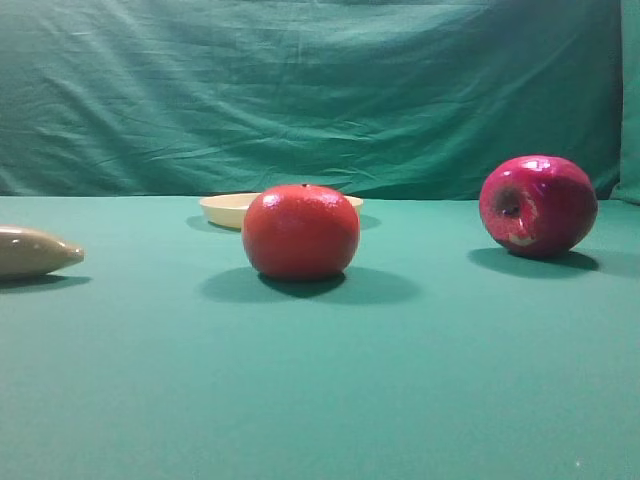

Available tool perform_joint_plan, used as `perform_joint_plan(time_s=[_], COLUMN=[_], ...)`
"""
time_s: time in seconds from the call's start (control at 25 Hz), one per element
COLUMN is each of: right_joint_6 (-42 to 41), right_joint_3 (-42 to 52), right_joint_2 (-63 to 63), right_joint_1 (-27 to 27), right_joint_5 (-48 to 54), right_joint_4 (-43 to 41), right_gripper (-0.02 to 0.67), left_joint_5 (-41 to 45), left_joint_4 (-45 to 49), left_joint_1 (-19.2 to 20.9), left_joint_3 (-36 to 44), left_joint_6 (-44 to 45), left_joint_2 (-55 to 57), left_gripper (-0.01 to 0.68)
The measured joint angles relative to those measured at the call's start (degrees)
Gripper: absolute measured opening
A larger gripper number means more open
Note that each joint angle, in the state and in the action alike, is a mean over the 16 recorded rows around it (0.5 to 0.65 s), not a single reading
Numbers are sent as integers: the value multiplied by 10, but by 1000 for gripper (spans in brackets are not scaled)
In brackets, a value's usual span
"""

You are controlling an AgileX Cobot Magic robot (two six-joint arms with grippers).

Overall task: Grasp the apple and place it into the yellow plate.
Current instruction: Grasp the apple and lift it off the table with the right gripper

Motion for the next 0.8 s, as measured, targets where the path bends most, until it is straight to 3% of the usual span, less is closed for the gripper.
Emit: perform_joint_plan(time_s=[0.8], right_joint_6=[0], right_joint_3=[0], right_joint_2=[0], right_joint_1=[0], right_joint_5=[0], right_joint_4=[0], right_gripper=[0], left_joint_5=[0], left_joint_4=[0], left_joint_1=[0], left_joint_3=[0], left_joint_6=[0], left_joint_2=[0], left_gripper=[157])
